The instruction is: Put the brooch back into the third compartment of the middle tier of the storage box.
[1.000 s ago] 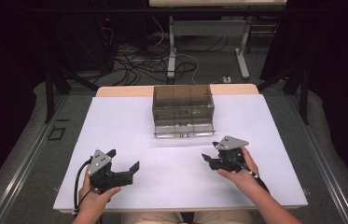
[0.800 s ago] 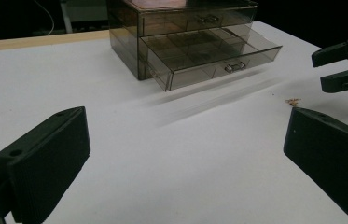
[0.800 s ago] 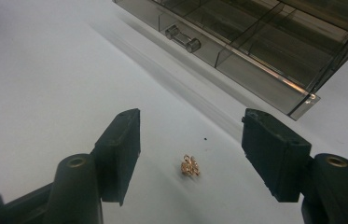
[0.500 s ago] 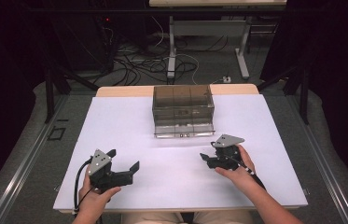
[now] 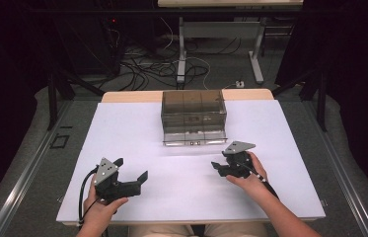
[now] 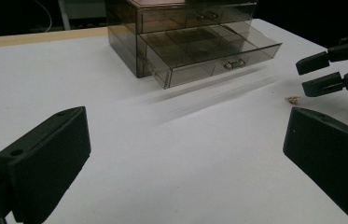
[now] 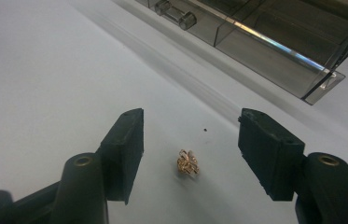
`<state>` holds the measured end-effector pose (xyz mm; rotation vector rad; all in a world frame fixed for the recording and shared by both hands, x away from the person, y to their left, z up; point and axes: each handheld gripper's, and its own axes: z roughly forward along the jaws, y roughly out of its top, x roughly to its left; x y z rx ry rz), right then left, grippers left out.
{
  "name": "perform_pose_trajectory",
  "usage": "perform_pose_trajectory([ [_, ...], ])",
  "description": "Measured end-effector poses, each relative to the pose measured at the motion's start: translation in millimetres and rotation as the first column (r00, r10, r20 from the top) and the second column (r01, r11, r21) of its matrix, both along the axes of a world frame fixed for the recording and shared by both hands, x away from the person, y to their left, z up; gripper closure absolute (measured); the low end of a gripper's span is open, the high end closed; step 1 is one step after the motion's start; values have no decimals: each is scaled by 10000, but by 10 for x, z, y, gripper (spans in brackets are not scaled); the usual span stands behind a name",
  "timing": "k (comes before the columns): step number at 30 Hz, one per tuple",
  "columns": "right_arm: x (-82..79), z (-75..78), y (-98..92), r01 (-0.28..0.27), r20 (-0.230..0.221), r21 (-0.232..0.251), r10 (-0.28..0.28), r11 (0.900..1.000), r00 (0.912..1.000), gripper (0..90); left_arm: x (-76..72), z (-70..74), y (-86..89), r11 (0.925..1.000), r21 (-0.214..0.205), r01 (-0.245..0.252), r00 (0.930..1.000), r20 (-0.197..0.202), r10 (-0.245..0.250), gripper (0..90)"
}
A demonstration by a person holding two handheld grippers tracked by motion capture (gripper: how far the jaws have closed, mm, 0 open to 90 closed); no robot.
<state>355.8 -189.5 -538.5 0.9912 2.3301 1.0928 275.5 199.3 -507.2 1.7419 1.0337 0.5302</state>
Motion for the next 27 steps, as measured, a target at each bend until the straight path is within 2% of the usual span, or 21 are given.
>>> perform_pose_trajectory([
  [1,6,-3,0,-58,-37,-135,57,9999,10000,417,0,0,0,10000,0,0,10000,0,0,7],
  [8,33,-44,18,-105,-400,-157,98,9998,9991,458,3,-2,0,10000,15,10,10000,-13,-10,8],
  [9,39,-48,15,-132,-334,-230,124,9996,9994,463,4,-3,0,10000,26,9,10000,-16,-9,8],
  [11,46,-50,11,-171,-497,-315,155,9994,9986,478,5,-4,0,10000,21,7,10000,-14,-7,8],
  [12,52,-70,20,-131,-433,-152,125,9998,9990,481,5,-4,0,10000,21,7,10000,-14,-7,8],
  [16,64,-87,16,-156,-508,-225,144,9996,9986,497,6,-7,-4,10000,-33,-1,10000,-27,1,8],
  [19,71,-115,11,-200,-838,-321,173,9993,9963,511,6,-6,2,10000,28,-23,10000,-30,23,8],
  [22,77,-149,14,-134,-802,-317,108,9994,9967,527,6,-6,2,10000,6,-41,10000,-35,41,8],
  [23,75,-149,14,-154,-941,-376,118,9992,9955,533,5,-8,-1,10000,-52,-35,10000,-61,35,8],
  [27,85,-156,13,-76,-989,-372,39,9993,9951,556,5,-5,2,10000,12,-58,10000,-20,58,8],
])
